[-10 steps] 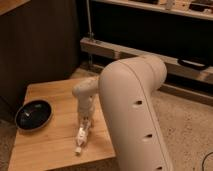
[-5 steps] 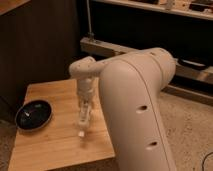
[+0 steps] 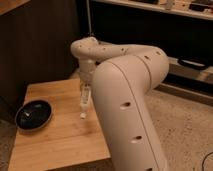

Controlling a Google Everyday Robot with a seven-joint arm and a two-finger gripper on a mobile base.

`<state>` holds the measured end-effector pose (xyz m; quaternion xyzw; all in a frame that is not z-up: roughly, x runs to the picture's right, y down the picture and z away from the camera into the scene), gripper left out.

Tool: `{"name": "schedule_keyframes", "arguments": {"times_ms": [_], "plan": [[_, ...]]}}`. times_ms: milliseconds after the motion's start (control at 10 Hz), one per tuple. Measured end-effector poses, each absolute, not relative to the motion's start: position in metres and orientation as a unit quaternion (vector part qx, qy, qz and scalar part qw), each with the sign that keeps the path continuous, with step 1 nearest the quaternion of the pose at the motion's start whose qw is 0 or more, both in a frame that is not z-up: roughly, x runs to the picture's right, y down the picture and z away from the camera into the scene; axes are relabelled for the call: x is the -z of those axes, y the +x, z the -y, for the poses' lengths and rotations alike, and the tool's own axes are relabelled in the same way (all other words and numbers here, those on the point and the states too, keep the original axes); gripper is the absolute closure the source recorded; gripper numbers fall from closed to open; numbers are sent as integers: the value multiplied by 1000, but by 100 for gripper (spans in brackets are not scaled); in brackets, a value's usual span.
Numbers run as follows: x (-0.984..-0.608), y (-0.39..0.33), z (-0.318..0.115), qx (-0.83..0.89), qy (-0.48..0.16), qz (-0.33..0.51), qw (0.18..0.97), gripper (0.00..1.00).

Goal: Place the bottle in the ceramic bowl

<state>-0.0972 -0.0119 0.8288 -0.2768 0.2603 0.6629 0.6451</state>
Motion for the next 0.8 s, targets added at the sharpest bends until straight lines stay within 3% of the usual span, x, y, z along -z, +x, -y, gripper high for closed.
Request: {"name": "schedule_keyframes", "arguments": {"times_ms": [400,600,800], "plan": [[-899,-153,35,-669,-307,-179,653,100],[-903,-166,39,-681,-338,-114,639,100],[-879,-168,49,-686,-352,-57,635,100]]}}
